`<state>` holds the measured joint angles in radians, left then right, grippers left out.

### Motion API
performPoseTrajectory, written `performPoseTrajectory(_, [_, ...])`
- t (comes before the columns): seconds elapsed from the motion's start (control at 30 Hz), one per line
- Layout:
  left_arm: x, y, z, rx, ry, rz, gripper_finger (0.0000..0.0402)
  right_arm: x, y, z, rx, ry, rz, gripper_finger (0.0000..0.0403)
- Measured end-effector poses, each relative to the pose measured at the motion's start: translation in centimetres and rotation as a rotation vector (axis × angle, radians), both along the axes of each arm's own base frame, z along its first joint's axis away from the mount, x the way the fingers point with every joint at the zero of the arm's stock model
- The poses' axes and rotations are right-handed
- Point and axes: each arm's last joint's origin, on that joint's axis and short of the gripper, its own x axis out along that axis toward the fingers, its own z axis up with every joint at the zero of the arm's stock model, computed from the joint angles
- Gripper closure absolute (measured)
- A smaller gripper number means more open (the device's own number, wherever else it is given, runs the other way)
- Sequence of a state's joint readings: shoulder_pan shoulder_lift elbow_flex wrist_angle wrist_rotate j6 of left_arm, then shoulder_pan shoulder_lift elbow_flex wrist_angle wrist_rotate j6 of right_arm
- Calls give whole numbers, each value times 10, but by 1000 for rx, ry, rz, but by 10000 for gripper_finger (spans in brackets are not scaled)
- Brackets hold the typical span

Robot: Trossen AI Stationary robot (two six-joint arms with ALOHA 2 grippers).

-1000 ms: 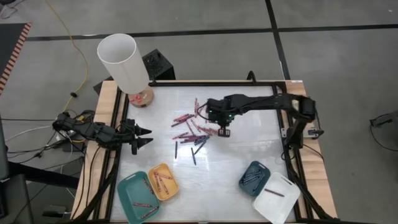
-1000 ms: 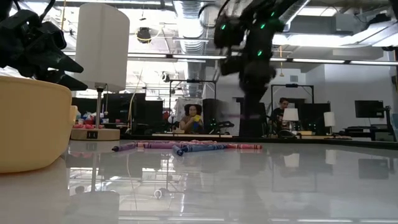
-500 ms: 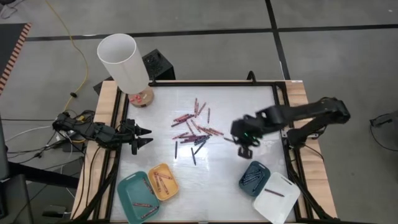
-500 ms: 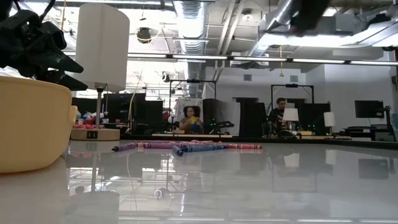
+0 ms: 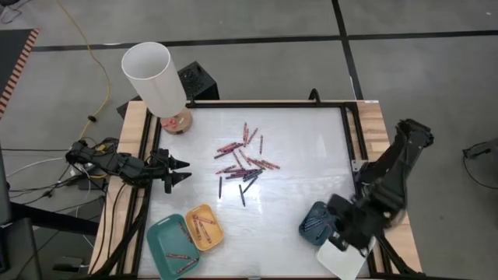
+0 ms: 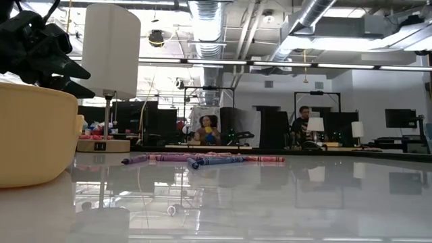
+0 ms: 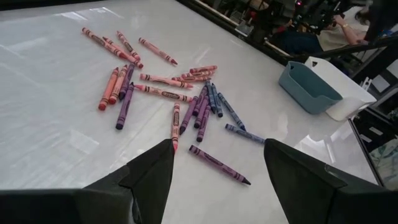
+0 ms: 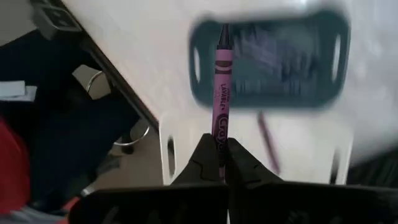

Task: Sort crayons
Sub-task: Put the purple crayon into the white bin

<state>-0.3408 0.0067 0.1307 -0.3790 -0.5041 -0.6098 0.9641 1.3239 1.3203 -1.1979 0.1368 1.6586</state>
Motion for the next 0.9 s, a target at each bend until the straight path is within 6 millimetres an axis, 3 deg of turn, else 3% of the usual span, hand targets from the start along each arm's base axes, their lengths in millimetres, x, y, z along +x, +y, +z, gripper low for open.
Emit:
performPoseTrajectory(0.3, [0,0,0,0,0,0,161,-42,59,-36,-6,170,-203,401])
performPoseTrajectory(0.57, [0,0,0,0,0,0,161,-35,81,-70,-112,235,-204,401])
performPoseTrajectory(0.9, [0,0,0,0,-1,0,161,-21,90,-92,-122,241,-220,401])
